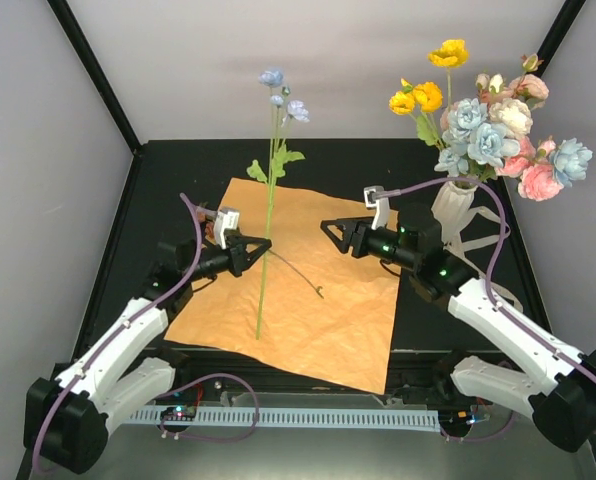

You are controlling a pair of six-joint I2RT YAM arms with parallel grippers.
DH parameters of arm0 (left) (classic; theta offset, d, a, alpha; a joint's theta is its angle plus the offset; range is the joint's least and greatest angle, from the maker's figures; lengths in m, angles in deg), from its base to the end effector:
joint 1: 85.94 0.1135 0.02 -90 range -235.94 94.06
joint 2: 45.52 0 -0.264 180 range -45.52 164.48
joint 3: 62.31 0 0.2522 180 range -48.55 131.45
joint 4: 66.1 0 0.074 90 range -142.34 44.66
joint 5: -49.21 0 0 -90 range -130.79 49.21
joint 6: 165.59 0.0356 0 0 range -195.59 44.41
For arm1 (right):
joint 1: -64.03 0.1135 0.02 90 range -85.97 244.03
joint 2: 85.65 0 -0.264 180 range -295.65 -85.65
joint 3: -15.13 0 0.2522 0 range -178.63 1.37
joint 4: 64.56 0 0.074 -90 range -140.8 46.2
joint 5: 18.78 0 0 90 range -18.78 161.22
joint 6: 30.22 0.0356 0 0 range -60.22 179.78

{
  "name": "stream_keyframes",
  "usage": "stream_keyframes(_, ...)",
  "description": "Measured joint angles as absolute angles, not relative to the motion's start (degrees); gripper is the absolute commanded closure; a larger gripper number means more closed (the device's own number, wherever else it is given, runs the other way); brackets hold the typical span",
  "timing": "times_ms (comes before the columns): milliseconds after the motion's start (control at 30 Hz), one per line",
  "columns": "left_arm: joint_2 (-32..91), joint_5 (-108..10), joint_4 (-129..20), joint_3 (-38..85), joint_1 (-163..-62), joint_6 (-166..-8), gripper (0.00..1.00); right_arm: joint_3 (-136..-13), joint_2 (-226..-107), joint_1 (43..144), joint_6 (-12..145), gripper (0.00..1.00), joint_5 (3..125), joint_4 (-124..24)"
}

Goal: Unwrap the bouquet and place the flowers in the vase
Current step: Pick up the fake flower from the wrapping paper.

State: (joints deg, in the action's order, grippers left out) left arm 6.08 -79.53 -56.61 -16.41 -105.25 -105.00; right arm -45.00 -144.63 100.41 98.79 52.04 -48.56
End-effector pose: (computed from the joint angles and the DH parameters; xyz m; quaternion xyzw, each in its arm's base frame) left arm 0.1863 -0.0889 0.2687 0.1347 0.7642 -0.4764 0.4134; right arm 0.1864 0.1518 0.3172 -0.0836 0.7836 0.4721 0.3950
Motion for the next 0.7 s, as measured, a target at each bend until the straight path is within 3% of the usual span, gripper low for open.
stream_keyframes(200,4.3,-85.8,-56.7,-16.7,-107.0,-104.8,0.98,-48.2,-146.1,101.5,101.2,0.35,48.2,-51.5)
stream_keyframes(467,3.7,-88.4,-56.6,-16.7,-111.8,-104.2,0.98,-50.2,-148.8,103.3,103.0,0.36,45.4,-54.5)
stream_keyframes(600,2.7,-89.0,-56.7,-16.7,-113.9,-104.0,0.98,-51.6,-151.4,104.6,103.6,0.45,44.1,-54.9)
stream_keyframes(700,2.4,-89.4,-56.6,-16.7,-114.7,-103.6,0.98,-51.6,-152.3,105.2,104.2,0.60,43.4,-55.8)
